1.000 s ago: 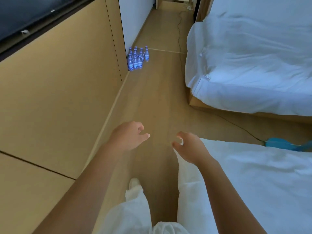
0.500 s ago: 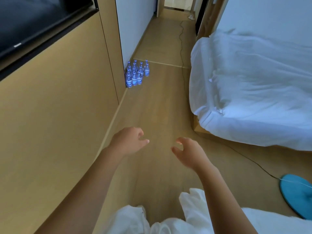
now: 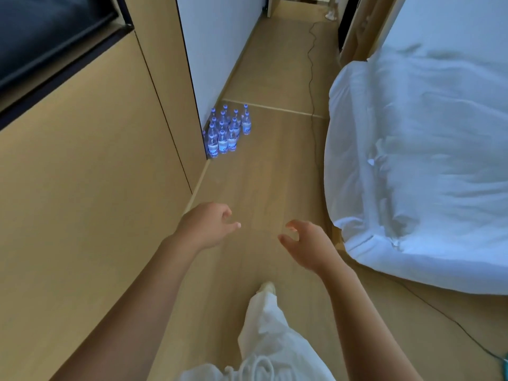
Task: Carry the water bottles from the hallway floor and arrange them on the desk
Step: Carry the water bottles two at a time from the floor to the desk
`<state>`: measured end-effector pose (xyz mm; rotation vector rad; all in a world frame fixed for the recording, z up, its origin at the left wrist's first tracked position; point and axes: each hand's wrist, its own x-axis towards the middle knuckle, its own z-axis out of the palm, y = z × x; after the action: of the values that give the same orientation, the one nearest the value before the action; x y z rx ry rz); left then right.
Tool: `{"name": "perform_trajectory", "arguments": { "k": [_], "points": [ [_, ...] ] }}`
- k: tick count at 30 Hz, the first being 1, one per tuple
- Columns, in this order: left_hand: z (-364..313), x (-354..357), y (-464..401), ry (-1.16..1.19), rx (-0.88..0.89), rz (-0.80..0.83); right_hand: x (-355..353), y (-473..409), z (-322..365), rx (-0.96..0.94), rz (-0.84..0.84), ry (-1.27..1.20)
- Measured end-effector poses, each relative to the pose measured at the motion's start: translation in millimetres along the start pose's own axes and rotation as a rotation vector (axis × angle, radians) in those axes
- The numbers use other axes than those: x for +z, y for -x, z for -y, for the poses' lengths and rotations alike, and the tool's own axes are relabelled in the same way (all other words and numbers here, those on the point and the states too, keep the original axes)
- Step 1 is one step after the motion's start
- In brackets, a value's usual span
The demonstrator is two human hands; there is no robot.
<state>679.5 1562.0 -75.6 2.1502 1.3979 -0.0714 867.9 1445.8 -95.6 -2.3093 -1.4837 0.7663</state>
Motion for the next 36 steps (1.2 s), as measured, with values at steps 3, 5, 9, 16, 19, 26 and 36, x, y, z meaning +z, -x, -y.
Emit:
{"name": "perform_trajectory", "arguments": {
  "k": [3, 5, 9, 16, 19, 26, 36],
  "points": [
    [-19.1, -20.3, -69.6, 0.033, -0.044, -0.002, -33.8, -78.7, -8.6, -0.001, -0.003, -0.002],
    [-32.5, -33.3, -109.3, 0.034, -0.067, 0.013, -56.8, -127.4, -8.6, 0.006, -0.014, -0.016],
    [-50.4, -57.1, -183.4, 0.073, -0.115, 0.009, -92.5, -213.5, -1.5, -0.02, -0.018, -0.046],
    [-60.1, -89.3, -301.1, 0.082, -0.188, 0.013, -121.1, -341.1, 3.7, -0.08, 0.068, 0.037],
    [-55.2, -100.9, -361.7, 0.068, -0.202, 0.045, -128.9, -404.1, 8.1, -0.079, 0.099, 0.035],
    [-37.3, -150.7, -523.0, 0.056, -0.192, 0.089, -141.8, -559.2, 41.3, -0.04, 0.149, 0.046],
    [-21.1, -197.9, -688.0, 0.079, -0.257, 0.181, -158.0, -733.1, 67.6, -0.007, 0.293, 0.023]
  ]
}}
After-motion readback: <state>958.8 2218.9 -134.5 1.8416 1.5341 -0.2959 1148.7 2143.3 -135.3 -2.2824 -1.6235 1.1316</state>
